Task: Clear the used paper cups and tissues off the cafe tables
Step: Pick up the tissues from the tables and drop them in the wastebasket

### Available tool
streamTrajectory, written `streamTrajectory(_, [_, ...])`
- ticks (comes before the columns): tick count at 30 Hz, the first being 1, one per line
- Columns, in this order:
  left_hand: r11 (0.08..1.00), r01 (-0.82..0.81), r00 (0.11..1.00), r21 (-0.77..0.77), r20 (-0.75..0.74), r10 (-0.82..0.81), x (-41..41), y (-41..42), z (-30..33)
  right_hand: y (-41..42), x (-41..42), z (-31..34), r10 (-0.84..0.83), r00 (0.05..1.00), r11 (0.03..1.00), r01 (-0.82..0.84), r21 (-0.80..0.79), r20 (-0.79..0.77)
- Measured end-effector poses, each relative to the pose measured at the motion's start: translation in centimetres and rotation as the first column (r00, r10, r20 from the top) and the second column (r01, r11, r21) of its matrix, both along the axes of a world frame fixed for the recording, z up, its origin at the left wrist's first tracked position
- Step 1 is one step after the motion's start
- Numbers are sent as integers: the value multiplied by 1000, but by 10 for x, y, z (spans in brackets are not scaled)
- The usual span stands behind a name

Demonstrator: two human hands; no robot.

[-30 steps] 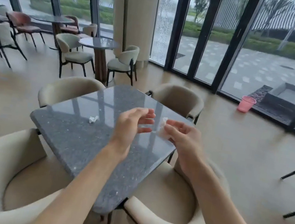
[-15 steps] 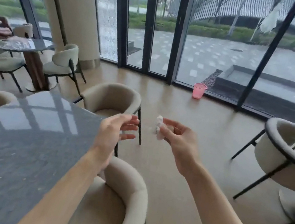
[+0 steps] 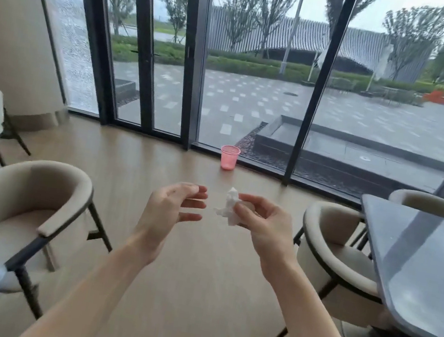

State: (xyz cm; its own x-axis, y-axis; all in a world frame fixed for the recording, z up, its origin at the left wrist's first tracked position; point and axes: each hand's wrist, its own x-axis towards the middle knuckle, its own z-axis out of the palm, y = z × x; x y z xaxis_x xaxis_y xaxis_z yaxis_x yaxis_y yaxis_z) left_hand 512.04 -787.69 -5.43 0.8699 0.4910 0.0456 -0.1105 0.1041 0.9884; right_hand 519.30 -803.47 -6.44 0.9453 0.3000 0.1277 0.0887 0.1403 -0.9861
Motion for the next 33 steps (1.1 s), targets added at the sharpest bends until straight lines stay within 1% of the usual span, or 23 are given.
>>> streamTrajectory(2, [999,37,999,9,19,-37,69,-11,-9,-14,61,-7,-21,1000,1000,21,-8,17])
streamTrajectory(4, [998,59,998,5,20,-59,118,-17,-14,-19,105,-9,-37,999,999,38,-27,15])
streamTrajectory(7, [994,111,993,-4,42,-111,224,-21,-24,-21,205,-12,-83,996,995,84,-62,24])
streamTrajectory(12, [980,176,983,88,43,-180,386,-9,-10,-11,369,3,-139,989,982,144,-123,55])
streamTrajectory(15, [981,177,982,81,49,-181,463,7,0,6,452,12,-158,985,980,165,-114,68])
streamTrajectory(20, [984,147,987,96,47,-152,586,49,-4,50,581,-3,-140,989,984,143,-105,39])
streamTrajectory(24, [960,147,988,237,21,-156,692,90,-25,96,692,-28,-123,992,988,125,-87,28])
streamTrajectory(26, [944,174,982,279,18,-187,755,113,-30,121,757,-37,-124,992,990,126,-66,40])
streamTrajectory(30, [954,167,985,249,3,-174,883,162,-24,174,888,-37,-89,995,996,89,-4,42])
streamTrajectory(33, [959,160,985,234,19,-169,958,200,-10,220,967,-24,-61,997,998,60,23,49])
